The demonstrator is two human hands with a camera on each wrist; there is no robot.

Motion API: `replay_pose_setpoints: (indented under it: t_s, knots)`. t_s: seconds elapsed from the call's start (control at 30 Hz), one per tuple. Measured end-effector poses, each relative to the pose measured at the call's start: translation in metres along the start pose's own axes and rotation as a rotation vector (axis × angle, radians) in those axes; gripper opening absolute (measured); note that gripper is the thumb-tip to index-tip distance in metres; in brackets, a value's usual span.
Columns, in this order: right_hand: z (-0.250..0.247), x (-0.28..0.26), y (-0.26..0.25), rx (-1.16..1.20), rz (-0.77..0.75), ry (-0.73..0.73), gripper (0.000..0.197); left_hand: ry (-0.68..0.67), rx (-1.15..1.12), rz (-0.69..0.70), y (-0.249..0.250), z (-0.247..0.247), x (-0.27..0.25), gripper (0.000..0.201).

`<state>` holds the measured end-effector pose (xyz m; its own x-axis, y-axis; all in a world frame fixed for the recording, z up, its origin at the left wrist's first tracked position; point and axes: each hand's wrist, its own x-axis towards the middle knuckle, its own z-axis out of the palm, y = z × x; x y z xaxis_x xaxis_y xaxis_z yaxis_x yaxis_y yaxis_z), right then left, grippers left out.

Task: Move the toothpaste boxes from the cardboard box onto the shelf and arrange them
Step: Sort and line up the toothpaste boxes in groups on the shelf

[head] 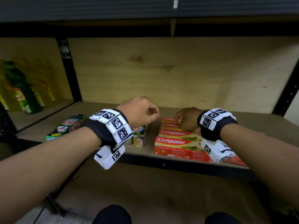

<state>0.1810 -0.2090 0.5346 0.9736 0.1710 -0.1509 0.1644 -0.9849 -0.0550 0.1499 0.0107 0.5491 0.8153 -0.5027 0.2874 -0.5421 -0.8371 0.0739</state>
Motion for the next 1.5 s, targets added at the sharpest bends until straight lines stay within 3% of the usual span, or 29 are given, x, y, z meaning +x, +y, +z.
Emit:
replay_pose_setpoints:
  t_s: [0.17, 0.3, 0.4, 0.5, 0.63, 0.8, 0.93, 1.13, 1.33, 1.5]
  knots:
    - [-0.010, 0.001, -0.037, 0.001, -0.066, 0.045, 0.024, 0.022, 0.012, -0.276, -0.041, -0.010, -0.001, 0.029]
    - [-0.016, 0.003, -0.062, 0.053, -0.086, 0.042, 0.025, -0.192, 0.120, -0.463, -0.056, -0.010, -0.001, 0.067]
    - [-0.017, 0.004, -0.077, 0.136, -0.090, 0.048, 0.027, -0.303, -0.036, -0.545, -0.062, -0.010, 0.000, 0.066]
    - [-0.012, 0.013, -0.088, 0.266, -0.072, 0.051, 0.026, -0.302, -0.216, -0.612, -0.073, -0.006, 0.002, 0.064]
    - [0.000, 0.027, -0.102, 0.589, 0.036, -0.029, 0.033, -0.322, -0.332, -0.632, -0.087, -0.003, 0.002, 0.077]
    - [0.017, 0.044, -0.111, 0.801, 0.078, -0.117, 0.034, -0.162, -0.388, -0.681, -0.097, 0.003, -0.001, 0.082]
    - [0.020, 0.048, -0.109, 0.976, 0.097, -0.115, 0.013, -0.082, -0.496, -0.722, -0.105, 0.010, -0.007, 0.058]
    - [0.025, 0.044, -0.108, 1.161, 0.126, -0.212, 0.004, -0.017, -0.741, -0.780, -0.119, 0.018, -0.022, 0.034]
    - [0.028, 0.038, -0.109, 1.215, 0.131, -0.162, 0.027, 0.122, -0.970, -0.851, -0.132, 0.025, -0.043, 0.030]
    - [0.017, 0.030, -0.118, 1.317, 0.097, -0.054, 0.026, 0.205, -0.966, -0.868, -0.150, 0.023, -0.060, 0.045]
